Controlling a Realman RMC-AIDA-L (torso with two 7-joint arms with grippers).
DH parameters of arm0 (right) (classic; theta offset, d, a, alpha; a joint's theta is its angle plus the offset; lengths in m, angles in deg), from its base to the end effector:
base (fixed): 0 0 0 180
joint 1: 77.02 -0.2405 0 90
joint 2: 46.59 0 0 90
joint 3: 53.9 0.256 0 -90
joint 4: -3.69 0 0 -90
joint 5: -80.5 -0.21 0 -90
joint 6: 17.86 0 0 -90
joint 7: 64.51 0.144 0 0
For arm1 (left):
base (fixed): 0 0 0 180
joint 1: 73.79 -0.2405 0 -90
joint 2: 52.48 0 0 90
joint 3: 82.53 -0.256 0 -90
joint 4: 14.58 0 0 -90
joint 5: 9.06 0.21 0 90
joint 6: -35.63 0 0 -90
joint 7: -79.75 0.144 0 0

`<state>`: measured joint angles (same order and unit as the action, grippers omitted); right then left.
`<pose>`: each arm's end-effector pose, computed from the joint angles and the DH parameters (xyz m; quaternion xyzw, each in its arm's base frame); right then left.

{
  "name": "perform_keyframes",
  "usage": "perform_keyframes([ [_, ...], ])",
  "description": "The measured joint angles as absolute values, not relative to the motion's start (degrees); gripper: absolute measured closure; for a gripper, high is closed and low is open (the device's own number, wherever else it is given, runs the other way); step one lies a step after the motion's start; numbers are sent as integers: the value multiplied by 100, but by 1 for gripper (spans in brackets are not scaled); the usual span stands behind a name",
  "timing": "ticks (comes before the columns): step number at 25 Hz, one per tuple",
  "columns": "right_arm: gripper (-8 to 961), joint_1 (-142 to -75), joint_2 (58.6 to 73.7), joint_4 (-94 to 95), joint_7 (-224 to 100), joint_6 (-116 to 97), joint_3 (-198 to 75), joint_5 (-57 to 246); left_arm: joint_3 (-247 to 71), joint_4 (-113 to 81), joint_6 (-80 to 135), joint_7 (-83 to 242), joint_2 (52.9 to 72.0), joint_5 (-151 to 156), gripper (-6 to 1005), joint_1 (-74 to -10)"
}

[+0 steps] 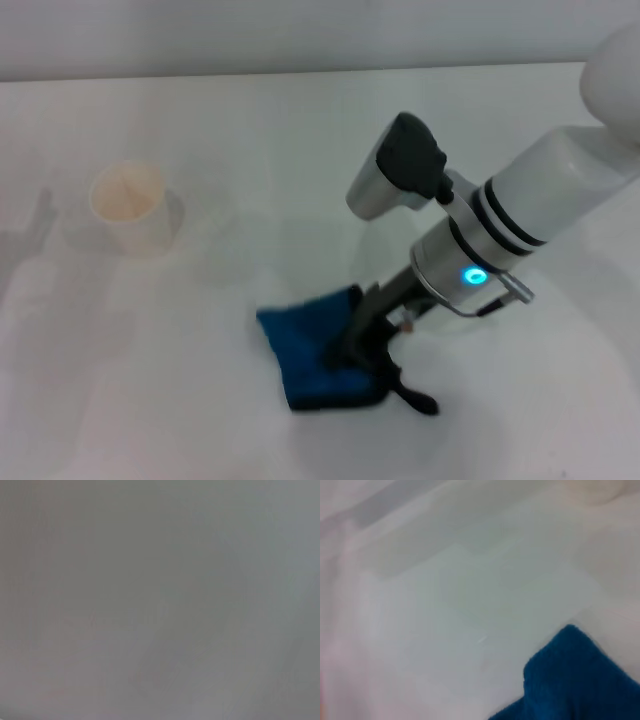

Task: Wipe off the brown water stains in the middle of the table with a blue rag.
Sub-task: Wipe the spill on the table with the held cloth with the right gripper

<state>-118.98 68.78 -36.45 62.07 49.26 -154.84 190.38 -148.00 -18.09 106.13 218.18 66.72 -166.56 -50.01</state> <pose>0.2068 0.3349 -0.1029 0.9488 -0.3034 0.0882 0.0018 -0.3487 0.3174 0.0035 -0.6406 -0.3741 -0.4189 0.5237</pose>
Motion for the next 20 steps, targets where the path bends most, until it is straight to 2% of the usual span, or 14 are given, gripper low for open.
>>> perform_keyframes([
  [7, 907, -11982, 6871, -3671, 5823, 6446, -15505, 19069, -14791, -1809, 10612, 21818, 6662, -16661, 131, -4996],
  [20, 909, -12012, 6866, -3128, 6164, 7550, -15476, 20340, -14800, -1874, 10612, 21818, 6652, -16665, 131, -4980],
])
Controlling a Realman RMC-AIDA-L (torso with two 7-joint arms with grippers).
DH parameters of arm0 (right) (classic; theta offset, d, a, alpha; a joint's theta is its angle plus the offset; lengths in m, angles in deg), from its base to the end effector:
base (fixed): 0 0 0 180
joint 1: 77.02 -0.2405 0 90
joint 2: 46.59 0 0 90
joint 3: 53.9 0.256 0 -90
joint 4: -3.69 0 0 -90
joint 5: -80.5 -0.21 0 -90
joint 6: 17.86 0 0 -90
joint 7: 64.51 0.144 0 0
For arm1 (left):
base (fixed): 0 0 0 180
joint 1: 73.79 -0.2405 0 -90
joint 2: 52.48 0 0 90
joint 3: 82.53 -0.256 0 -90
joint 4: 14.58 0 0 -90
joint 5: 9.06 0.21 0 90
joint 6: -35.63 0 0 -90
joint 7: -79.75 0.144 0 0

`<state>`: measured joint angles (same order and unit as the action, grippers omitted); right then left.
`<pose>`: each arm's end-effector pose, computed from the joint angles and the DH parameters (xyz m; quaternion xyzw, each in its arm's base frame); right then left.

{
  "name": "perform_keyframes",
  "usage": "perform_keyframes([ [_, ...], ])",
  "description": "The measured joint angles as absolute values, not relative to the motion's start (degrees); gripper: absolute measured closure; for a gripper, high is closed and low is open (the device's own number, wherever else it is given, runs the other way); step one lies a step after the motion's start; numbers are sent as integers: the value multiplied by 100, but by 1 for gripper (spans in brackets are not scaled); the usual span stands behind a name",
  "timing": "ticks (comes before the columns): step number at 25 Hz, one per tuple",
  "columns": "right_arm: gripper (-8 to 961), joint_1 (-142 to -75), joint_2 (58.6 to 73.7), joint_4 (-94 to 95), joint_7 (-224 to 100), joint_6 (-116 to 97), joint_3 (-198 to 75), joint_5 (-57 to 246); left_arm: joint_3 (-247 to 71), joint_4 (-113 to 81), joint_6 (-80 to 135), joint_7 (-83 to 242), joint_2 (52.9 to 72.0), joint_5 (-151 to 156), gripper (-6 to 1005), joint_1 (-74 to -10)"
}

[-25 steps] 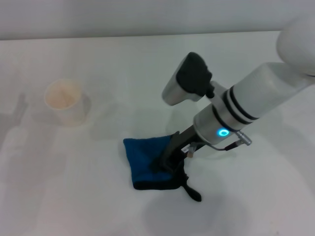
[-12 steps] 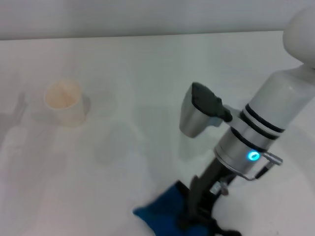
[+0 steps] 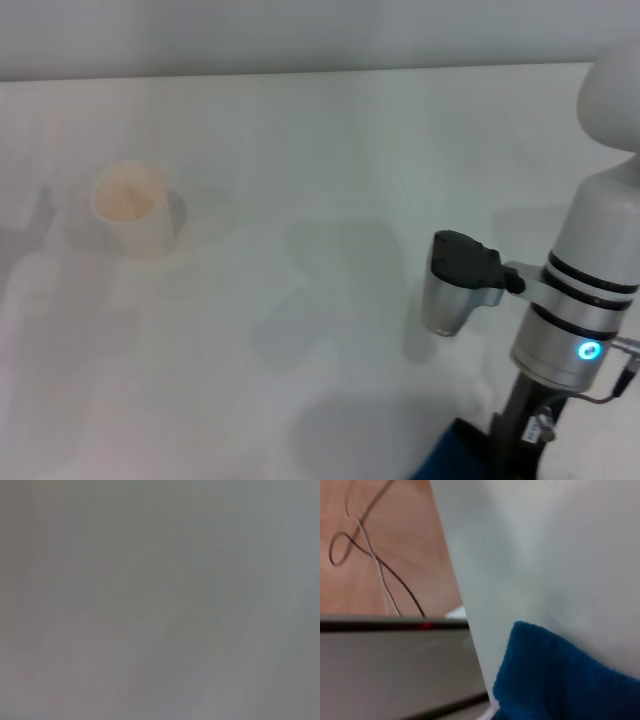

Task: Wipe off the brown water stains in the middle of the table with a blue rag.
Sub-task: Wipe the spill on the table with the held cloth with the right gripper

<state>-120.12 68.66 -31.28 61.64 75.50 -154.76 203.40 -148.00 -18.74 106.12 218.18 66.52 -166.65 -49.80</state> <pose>0.2487 0.2709 -0.0742 0.8894 -0.3107 0.2764 0.1898 -0.3466 0.3210 0.0071 -0.6414 -0.3672 -0.4221 0.5250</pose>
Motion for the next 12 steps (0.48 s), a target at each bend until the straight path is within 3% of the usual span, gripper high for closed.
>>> perform_keyframes([
  [12, 910, -12212, 6816, -3285, 6616, 7680, -14957, 21381, -14827, -1933, 10561, 21809, 6674, -16645, 131, -4979],
])
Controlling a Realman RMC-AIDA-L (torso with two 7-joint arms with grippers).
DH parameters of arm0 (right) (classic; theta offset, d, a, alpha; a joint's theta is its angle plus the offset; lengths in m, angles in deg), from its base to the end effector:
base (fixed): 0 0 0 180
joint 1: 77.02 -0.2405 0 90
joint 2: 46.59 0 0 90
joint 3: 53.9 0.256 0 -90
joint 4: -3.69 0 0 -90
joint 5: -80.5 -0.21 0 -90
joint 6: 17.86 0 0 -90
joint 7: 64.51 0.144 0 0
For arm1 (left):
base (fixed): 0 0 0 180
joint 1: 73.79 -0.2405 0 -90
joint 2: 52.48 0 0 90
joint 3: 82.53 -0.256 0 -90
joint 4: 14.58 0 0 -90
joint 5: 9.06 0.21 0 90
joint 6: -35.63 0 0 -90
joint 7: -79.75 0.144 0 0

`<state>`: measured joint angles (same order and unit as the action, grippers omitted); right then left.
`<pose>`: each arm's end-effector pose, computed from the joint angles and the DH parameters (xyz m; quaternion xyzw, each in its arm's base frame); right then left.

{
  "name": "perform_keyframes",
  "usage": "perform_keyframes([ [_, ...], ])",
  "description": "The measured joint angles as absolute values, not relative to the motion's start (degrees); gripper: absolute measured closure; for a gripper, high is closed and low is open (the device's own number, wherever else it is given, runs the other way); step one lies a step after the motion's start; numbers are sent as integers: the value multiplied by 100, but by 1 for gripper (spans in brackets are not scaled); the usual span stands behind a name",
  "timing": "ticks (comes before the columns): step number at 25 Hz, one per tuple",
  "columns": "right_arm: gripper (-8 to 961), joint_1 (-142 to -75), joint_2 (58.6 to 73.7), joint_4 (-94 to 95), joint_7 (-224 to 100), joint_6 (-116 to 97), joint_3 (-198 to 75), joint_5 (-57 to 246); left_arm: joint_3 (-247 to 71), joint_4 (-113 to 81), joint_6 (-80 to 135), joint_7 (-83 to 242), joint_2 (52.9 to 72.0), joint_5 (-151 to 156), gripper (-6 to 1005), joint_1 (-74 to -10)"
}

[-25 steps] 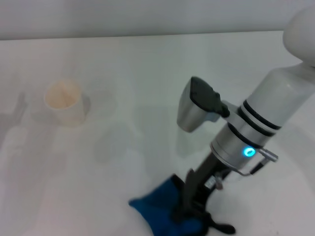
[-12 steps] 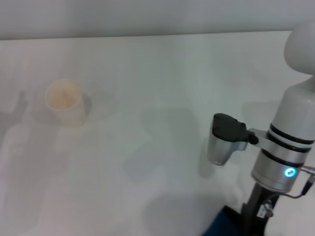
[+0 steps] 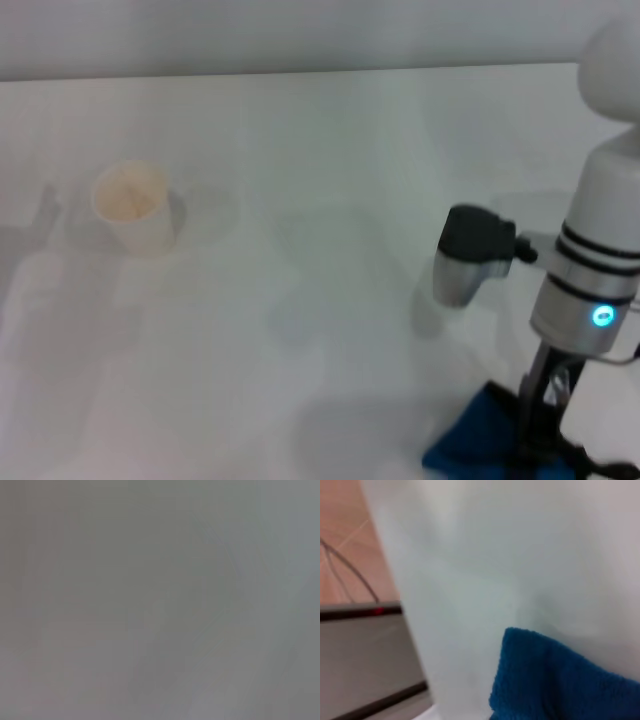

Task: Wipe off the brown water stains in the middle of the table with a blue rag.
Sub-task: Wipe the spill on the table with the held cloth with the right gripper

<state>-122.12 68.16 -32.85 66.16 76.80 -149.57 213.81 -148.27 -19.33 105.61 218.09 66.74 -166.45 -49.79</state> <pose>0.2518 0.2930 -0.0558 0.8774 -0.3204 0.3311 0.1339 -0.3447 0.3225 0.0054 -0.6441 -0.3667 -0.4216 0.5224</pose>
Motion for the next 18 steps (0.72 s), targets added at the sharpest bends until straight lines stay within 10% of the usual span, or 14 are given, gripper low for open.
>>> perform_keyframes([
  [18, 910, -12145, 6920, -3547, 6585, 4981, -14117, 20515, -14827, -1941, 10573, 21783, 6683, -16654, 130, -4962],
])
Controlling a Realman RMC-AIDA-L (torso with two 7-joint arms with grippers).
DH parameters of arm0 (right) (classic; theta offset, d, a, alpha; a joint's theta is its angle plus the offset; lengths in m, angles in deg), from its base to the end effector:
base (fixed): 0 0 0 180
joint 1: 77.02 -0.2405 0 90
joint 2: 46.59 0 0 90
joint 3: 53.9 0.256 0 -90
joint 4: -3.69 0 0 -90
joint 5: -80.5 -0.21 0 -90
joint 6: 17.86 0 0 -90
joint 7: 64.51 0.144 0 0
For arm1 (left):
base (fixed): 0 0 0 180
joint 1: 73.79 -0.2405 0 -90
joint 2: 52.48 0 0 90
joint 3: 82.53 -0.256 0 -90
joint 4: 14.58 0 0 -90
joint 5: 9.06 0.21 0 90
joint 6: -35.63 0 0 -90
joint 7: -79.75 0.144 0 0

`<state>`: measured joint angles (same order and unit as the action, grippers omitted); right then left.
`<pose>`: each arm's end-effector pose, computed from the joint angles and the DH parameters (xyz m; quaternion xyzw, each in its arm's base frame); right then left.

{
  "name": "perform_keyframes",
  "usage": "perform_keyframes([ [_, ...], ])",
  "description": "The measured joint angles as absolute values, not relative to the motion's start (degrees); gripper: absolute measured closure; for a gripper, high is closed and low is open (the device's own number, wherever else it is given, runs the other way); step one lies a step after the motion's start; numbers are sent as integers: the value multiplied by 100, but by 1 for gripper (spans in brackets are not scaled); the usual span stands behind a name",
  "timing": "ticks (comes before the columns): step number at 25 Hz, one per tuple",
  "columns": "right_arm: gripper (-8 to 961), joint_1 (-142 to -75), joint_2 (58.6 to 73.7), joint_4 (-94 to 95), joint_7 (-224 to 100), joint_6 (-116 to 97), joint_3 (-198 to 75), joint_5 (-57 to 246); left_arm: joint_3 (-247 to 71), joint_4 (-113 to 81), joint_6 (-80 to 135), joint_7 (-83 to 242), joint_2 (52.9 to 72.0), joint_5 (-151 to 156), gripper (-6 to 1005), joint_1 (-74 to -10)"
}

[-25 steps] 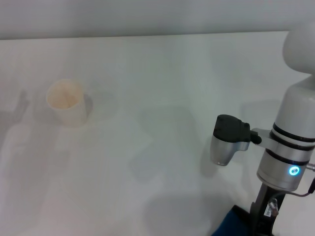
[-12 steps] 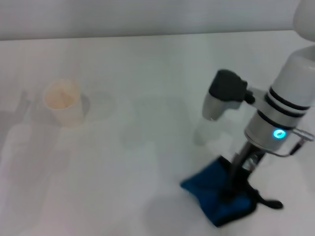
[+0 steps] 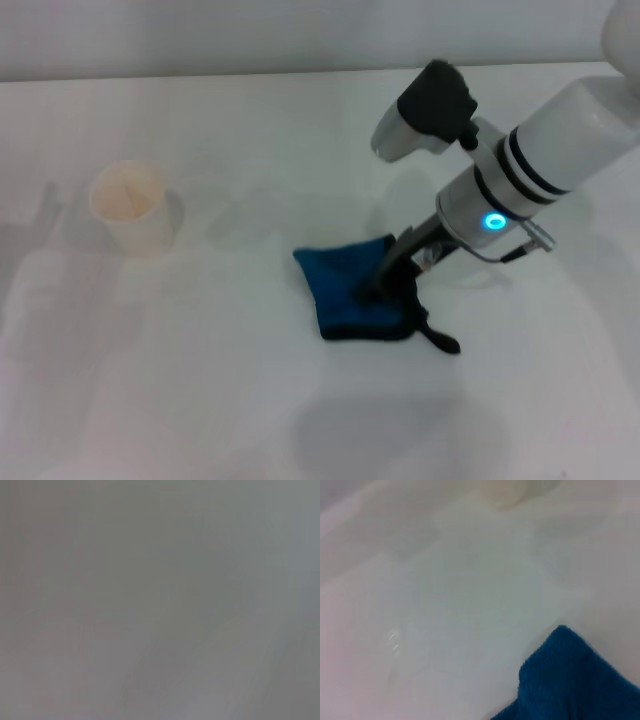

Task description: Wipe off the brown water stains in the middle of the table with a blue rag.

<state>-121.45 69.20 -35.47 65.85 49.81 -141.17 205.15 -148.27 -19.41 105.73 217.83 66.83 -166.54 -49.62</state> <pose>0.2154 0.3702 -0.0749 -0.9345 0.3299 -0.1107 0.0750 -0.3430 0.3236 0.0052 -0.6432 -0.3666 -0.4252 0.5207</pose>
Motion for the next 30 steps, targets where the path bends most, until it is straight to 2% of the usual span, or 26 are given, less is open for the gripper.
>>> perform_keyframes([
  [5, 904, -12133, 6883, -3555, 6587, 4604, -13928, 20510, -14827, -1941, 10593, 21783, 6682, -16645, 130, -4967],
  [14, 853, -12122, 6725, -3503, 6583, 4269, -13711, 20790, -14836, -1935, 10607, 21774, 6687, -16626, 130, -4984],
  [25, 791, -11830, 6860, -3935, 6572, 4384, -13195, 21283, -14835, -1940, 10619, 21774, 6687, -16620, 130, -5005],
  [30, 763, -11835, 6875, -4009, 6566, 4436, -13402, 21257, -14835, -1941, 10636, 21774, 6687, -16620, 130, -5006],
])
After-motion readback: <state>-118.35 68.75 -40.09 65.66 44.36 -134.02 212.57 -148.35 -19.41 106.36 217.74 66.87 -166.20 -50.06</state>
